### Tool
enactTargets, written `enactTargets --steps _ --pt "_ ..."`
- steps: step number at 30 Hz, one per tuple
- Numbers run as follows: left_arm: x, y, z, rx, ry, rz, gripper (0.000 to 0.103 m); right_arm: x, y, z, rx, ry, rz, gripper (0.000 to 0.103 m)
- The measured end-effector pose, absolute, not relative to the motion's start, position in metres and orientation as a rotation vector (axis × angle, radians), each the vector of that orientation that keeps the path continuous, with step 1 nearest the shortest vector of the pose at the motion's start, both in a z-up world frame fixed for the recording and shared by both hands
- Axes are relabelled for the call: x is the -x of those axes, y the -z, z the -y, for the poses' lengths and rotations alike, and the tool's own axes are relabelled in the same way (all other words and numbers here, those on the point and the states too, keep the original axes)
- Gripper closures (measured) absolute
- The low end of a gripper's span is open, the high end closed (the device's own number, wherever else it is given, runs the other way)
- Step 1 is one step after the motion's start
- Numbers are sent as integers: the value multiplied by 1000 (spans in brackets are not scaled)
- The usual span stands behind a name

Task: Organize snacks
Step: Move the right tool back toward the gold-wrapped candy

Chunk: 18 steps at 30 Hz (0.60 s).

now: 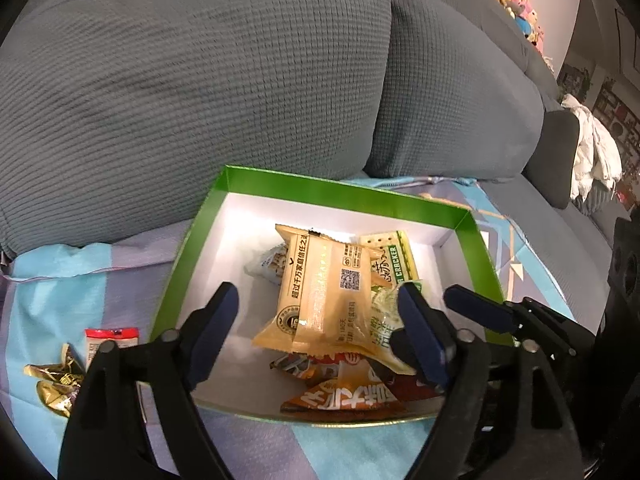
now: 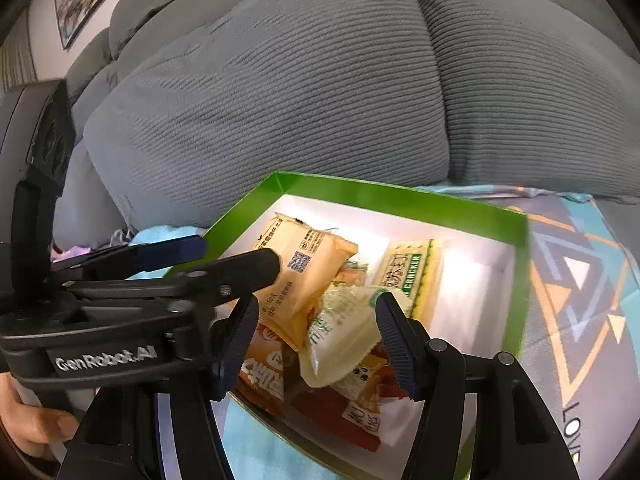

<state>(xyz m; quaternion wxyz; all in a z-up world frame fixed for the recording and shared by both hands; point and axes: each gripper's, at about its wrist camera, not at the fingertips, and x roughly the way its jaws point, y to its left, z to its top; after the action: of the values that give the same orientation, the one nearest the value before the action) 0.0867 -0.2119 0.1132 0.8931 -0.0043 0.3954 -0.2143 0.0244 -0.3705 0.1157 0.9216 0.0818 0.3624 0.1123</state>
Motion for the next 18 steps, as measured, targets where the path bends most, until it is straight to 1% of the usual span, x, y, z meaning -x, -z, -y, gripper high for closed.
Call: enactTargets --steps 9,11,13,18 --pt "-59 -129 203 26 443 -762 15 9 -130 376 -185 -193 -672 41" --pt "-51 -131 198 33 448 -754 15 19 -133 376 -192 -186 -662 37" --pt "-46 -131 195 39 448 -753 15 29 -135 378 -197 -169 -649 26" --pt "-29 -126 180 66 430 -766 15 54 -135 378 -221 -163 -627 25"
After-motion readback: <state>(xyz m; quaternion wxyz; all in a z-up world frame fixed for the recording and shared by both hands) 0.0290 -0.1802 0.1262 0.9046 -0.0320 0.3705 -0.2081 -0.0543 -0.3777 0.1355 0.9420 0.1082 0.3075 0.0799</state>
